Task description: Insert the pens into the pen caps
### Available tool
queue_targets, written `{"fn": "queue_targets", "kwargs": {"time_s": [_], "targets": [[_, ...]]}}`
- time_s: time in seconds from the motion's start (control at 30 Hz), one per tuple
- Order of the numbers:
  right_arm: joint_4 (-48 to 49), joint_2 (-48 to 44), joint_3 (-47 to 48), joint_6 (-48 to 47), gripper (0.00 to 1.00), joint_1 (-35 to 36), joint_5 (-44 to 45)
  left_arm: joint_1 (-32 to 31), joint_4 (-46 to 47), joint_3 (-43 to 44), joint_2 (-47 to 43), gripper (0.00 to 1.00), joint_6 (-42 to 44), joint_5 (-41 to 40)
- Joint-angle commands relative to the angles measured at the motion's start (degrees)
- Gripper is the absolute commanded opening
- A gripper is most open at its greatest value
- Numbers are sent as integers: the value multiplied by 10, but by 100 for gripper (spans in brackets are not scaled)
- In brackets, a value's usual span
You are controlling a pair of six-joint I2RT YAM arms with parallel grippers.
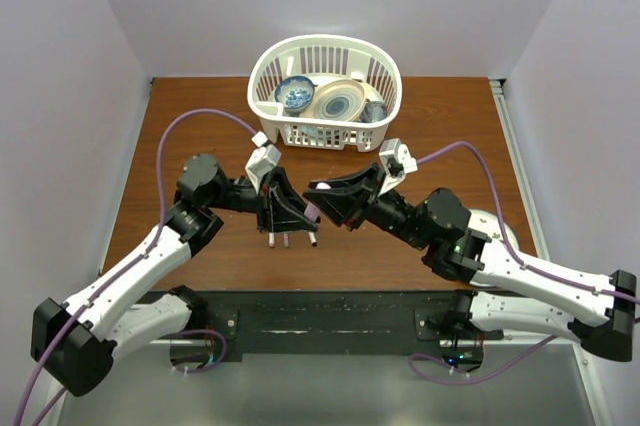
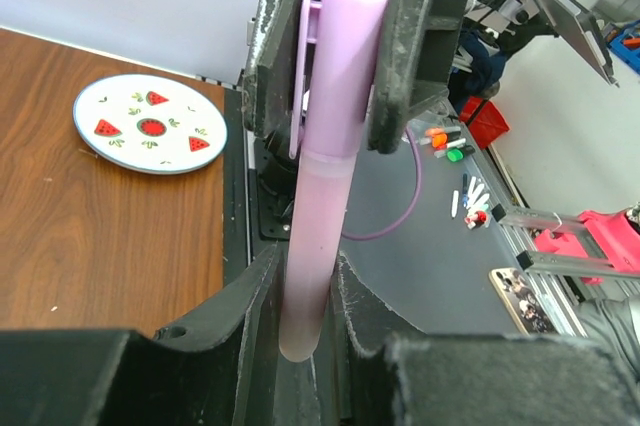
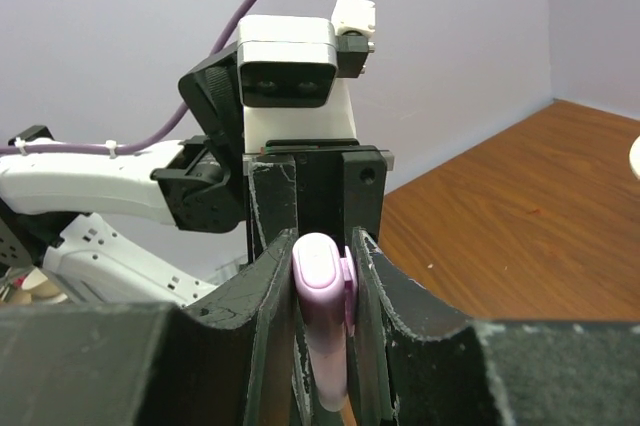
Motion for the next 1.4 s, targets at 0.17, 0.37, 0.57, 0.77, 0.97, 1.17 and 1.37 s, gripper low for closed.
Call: {"fn": "queue_targets", "kwargs": {"time_s": [0.17, 0.37, 0.57, 0.77, 0.97, 1.17, 1.37], "targets": [[-348, -9, 51, 80, 0, 84, 79, 31, 112, 51, -19, 19, -18, -201], [-396, -15, 196, 48, 0, 73, 237, 32, 4, -2, -104, 55, 67, -194], [-507, 39, 299, 4, 0, 55, 271, 32, -195, 17, -156, 78, 170, -206], [-588, 103, 278, 18, 0, -110, 83, 32, -278, 14, -189, 100, 183, -337], [-608, 257, 271, -11, 0, -219, -105, 32, -287, -33, -203, 100, 159, -410], [-556, 377, 266, 12, 0, -222, -110, 32, -313, -49, -203, 100, 173, -472], [-536, 495, 293, 31, 0, -243, -105, 32, -329, -62, -218, 100, 178, -527]]}}
